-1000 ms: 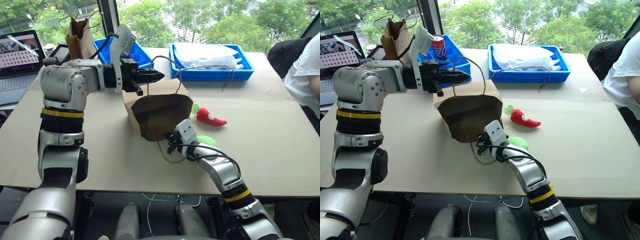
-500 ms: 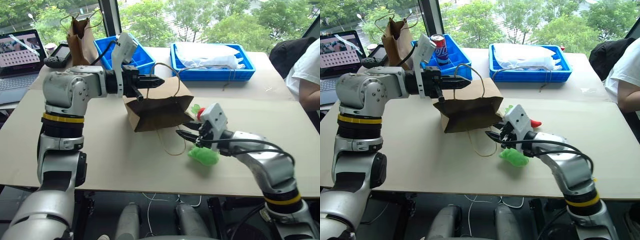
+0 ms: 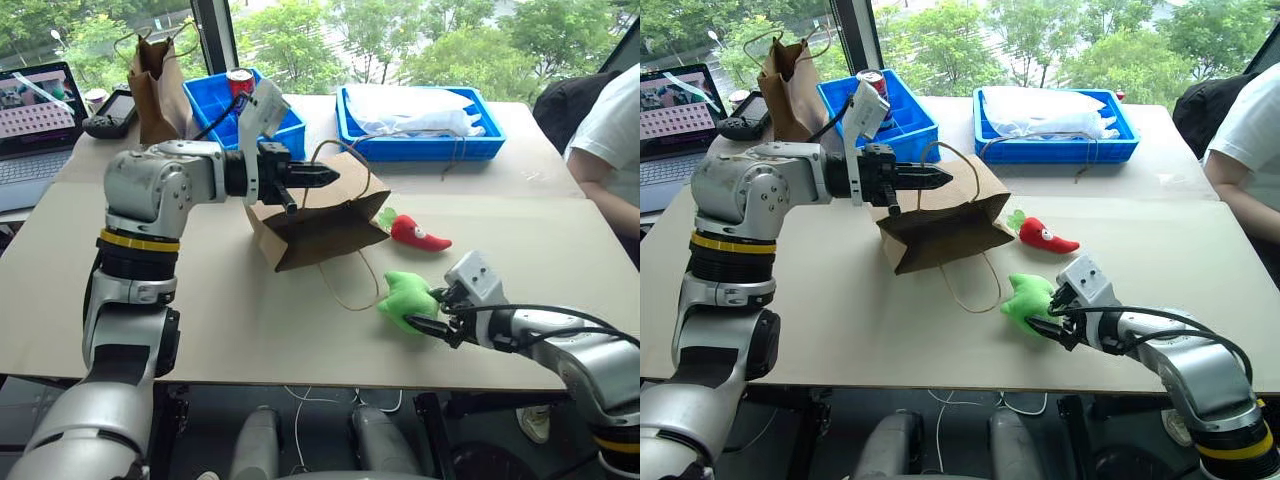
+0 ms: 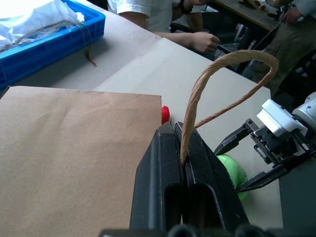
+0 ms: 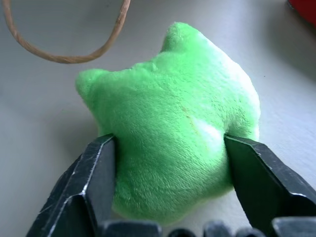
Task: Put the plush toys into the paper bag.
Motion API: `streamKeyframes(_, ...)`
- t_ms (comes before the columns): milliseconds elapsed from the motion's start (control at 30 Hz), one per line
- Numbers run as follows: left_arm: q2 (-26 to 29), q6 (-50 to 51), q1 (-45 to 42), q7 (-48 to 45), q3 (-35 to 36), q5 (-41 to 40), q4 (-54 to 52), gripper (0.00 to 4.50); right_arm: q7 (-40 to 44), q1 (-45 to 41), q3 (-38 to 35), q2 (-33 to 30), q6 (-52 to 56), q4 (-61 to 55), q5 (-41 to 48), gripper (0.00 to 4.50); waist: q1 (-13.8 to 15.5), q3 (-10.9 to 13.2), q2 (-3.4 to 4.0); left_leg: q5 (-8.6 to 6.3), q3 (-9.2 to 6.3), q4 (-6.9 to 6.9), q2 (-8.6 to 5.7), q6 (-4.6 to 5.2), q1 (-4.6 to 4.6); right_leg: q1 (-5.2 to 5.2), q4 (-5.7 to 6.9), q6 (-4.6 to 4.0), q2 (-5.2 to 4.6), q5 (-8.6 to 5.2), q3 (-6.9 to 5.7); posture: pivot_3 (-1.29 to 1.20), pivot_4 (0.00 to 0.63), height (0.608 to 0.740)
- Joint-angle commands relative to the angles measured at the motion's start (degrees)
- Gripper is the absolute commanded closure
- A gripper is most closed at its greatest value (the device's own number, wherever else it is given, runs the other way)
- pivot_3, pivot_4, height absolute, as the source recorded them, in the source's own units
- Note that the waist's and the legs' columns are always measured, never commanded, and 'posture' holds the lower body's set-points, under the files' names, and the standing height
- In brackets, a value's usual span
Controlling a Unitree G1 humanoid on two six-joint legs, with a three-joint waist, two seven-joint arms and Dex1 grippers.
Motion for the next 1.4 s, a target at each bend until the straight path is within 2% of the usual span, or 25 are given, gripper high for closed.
streamKeyframes(33, 1.0, -1.5, -1.1, -0.6, 0.5, -0.6, -2.1, 4.50, -0.3, 1.0, -1.7, -0.5, -1.6, 0.1, -1.1, 2.39, 0.1, 0.0, 0.00, 0.00, 0.00, 0.00, 0.00, 0.00, 0.00, 0.01, -0.01, 0.02, 0.00, -0.01, 0.00, 0.00, 0.150, 0.715)
streamKeyframes(67, 1.0, -1.6, -1.1, -0.6, 0.5, -0.5, -2.1, 4.50, 0.1, 1.2, -2.7, -1.2, -1.6, -0.3, -0.9, 2.67, 0.1, 0.0, 0.00, 0.00, 0.00, 0.00, 0.00, 0.00, 0.00, 0.01, -0.01, 0.10, 0.00, -0.06, 0.00, 0.00, 0.150, 0.715)
streamKeyframes(100, 1.0, -1.6, -1.2, -0.5, 0.5, -0.6, -2.0, 4.50, 1.1, 1.6, -5.4, -3.1, -1.4, -1.1, -0.6, 3.23, 0.2, 0.0, 0.00, 0.00, 0.00, 0.00, 0.00, 0.00, -0.01, 0.01, -0.01, 0.23, 0.00, -0.14, -0.01, 0.00, 0.150, 0.715)
streamKeyframes(133, 1.0, -1.5, -1.2, -0.5, 0.4, -0.6, -2.0, 4.50, 1.9, 1.9, -7.3, -4.4, -1.3, -1.6, -0.3, 3.37, 0.2, 0.0, 0.00, 0.00, 0.00, 0.00, 0.00, 0.00, -0.01, 0.01, -0.01, 0.23, -0.01, -0.14, 0.00, 0.00, 0.150, 0.715)
streamKeyframes(200, 0.9, -1.6, -1.3, -0.4, 0.4, -0.7, -1.7, 4.50, 3.9, 1.9, -11.6, -7.0, -1.0, -2.7, 1.1, 4.04, 0.5, 0.0, 0.00, 0.00, 0.01, 0.00, -0.04, 0.00, -0.03, 0.00, -0.02, 0.21, -0.04, -0.12, 0.01, 0.00, 0.150, 0.715)
streamKeyframes(267, 0.8, -1.6, -1.5, -0.4, 0.4, -0.8, -1.5, 4.50, 6.2, 0.9, -14.8, -10.1, -0.3, -4.7, 3.1, 4.45, 0.7, 0.0, 0.00, 0.00, 0.01, 0.00, -0.06, 0.00, -0.05, 0.01, -0.10, 0.21, -0.07, -0.12, 0.00, 0.00, 0.150, 0.715)
streamKeyframes(367, 0.3, -1.9, -1.9, -0.1, 0.3, -0.6, -0.9, 4.50, 7.5, -3.9, -16.9, -11.1, 2.5, -8.5, 9.0, 4.45, 0.4, 0.0, 0.00, 0.00, 0.00, 0.00, -0.03, 0.00, -0.04, 0.01, -0.10, 0.21, -0.04, -0.13, -0.01, 0.00, 0.150, 0.715)
streamKeyframes(433, -0.1, -2.0, -2.1, 0.1, 0.2, -0.6, -0.7, 4.50, 6.9, -7.9, -15.7, -10.3, 4.1, -10.6, 12.0, 4.45, 0.1, 0.0, 0.00, 0.00, -0.01, -0.02, 0.01, 0.00, -0.02, 0.01, -0.09, 0.22, 0.00, -0.13, -0.01, 0.00, 0.150, 0.715)
streamKeyframes(633, -1.6, -0.7, -2.8, 0.7, 0.6, -1.6, -1.4, 4.50, -2.5, -20.8, -1.8, 0.5, 8.2, -11.0, 11.5, 4.45, 0.1, 0.0, 0.00, 0.00, -0.03, -0.01, 0.01, 0.00, -0.03, 0.00, -0.08, 0.20, 0.00, -0.12, -0.02, 0.00, 0.150, 0.715)
streamKeyframes(767, -1.6, 0.3, -3.2, 0.0, 0.0, -2.4, -2.5, 4.50, -7.6, -26.8, 7.0, 10.8, 4.7, -3.1, 6.2, 4.45, 0.2, 0.0, 0.00, 0.00, -0.02, -0.01, -0.01, 0.00, -0.13, -0.07, -0.11, -0.03, -0.02, 0.02, -0.02, 0.00, 0.150, 0.715)
streamKeyframes(900, -2.2, 1.5, -3.6, 1.0, 0.4, -3.4, -3.4, 4.50, -8.1, -29.8, 12.1, 15.8, -0.8, 5.9, 0.7, 4.45, 0.5, 0.0, 0.00, 0.00, -0.02, -0.01, -0.01, 0.00, -0.18, -0.11, -0.11, -0.04, -0.03, 0.02, -0.05, 0.00, 0.150, 0.715)
streamKeyframes(1133, -2.6, 3.6, -3.0, 2.5, 1.8, -5.2, -5.1, 4.50, -11.4, -33.1, 12.2, 24.8, -8.8, 20.3, -5.1, 4.45, 0.2, 0.0, 0.02, 0.00, -0.03, -0.02, 0.00, 0.00, -0.20, -0.13, -0.08, -0.05, -0.02, 0.03, -0.07, 0.00, 0.150, 0.715)
streamKeyframes(1233, -2.6, 4.1, -2.8, 3.3, 2.2, -5.9, -5.5, 4.50, -14.0, -32.9, 9.2, 30.2, -13.7, 25.2, -5.5, 4.45, 0.1, 0.0, 0.03, 0.00, -0.04, -0.02, 0.00, 0.00, -0.20, -0.16, -0.05, -0.06, -0.02, 0.04, -0.07, 0.00, 0.150, 0.715)
streamKeyframes(1300, -2.6, 4.1, -2.7, 3.7, 2.3, -6.0, -5.7, 4.50, -12.9, -31.5, 9.8, 30.8, -13.5, 25.1, -5.6, 3.62, 0.1, 0.0, 0.04, 0.00, -0.04, -0.02, 0.00, -0.01, -0.20, -0.19, 0.01, -0.06, -0.02, 0.04, -0.06, 0.00, 0.150, 0.715)
streamKeyframes(1400, -2.4, 3.8, -2.5, 3.9, 2.3, -5.9, -5.5, 4.50, -12.3, -29.6, 9.3, 30.7, -12.3, 22.8, -5.1, 2.66, 0.2, 0.0, 0.04, 0.00, -0.04, -0.02, 0.00, -0.01, -0.20, -0.18, 0.05, -0.06, -0.03, 0.04, -0.07, 0.00, 0.150, 0.715)
